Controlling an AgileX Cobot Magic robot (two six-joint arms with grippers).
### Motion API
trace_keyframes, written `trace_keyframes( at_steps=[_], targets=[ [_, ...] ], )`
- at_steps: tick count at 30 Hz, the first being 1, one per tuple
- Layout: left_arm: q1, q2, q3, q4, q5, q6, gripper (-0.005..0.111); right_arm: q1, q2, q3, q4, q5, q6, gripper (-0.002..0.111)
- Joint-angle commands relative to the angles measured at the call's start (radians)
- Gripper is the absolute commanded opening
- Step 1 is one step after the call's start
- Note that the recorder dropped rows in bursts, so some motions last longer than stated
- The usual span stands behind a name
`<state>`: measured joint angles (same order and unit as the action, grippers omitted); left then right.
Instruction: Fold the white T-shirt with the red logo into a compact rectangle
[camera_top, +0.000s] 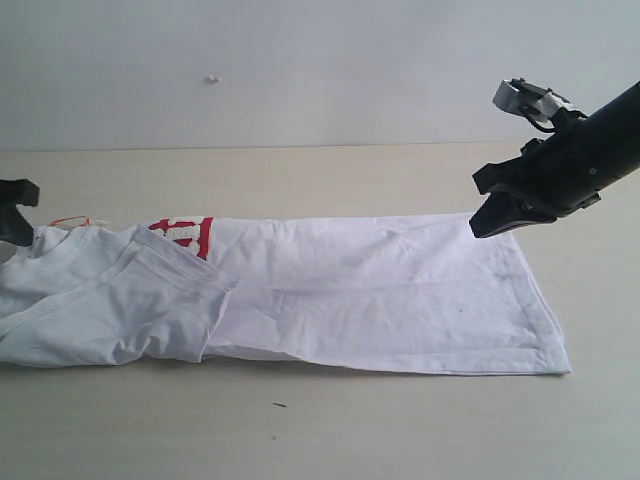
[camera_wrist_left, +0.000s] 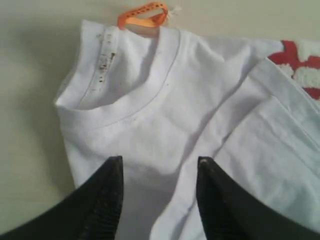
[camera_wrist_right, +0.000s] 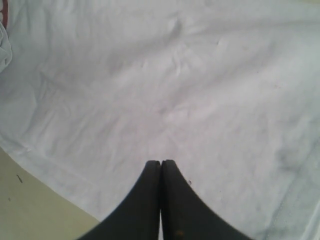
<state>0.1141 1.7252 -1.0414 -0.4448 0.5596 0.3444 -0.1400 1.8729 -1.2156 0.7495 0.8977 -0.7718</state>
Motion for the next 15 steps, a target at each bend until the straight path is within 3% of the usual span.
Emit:
trace_keyframes(
  at_steps=[1,4,15],
  targets=[
    [0.088,0.029,0.003,-0.134,0.039,0.098,0.051,0.0,-0.01,0.002,-0.002,-0.004,-0.001,0.0],
    [0.129,0.074,0.003,-0.178,0.055,0.116,0.061,0.0,-0.01,0.002,-0.002,0.001,-0.001,0.0],
    [0.133,0.244,-0.017,-0.247,-0.026,0.179,0.061,0.0,-0.01,0.002,-0.002,0.016,0.013,0.0]
  ],
)
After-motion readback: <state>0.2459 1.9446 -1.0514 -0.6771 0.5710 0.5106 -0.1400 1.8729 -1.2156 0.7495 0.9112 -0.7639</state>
